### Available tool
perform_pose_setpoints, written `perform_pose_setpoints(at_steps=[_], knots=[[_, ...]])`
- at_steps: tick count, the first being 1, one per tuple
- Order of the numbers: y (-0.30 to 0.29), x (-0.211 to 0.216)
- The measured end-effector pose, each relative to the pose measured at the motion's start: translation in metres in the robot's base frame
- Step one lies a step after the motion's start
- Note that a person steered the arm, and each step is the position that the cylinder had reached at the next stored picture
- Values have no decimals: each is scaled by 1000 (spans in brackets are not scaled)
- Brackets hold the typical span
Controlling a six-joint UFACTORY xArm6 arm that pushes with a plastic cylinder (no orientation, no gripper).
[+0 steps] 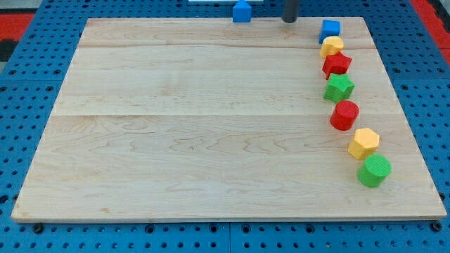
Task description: Slightly push the yellow heart to the left
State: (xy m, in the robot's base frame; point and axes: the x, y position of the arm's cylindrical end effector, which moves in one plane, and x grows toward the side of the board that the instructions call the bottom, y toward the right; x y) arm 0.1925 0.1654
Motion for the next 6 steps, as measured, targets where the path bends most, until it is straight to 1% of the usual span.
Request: perform_pose_setpoints(at_steps=[1, 2, 3, 4, 5, 6], knots=[[114, -2], [145, -2], [132, 1], [131, 26], [118, 47], [58, 83]])
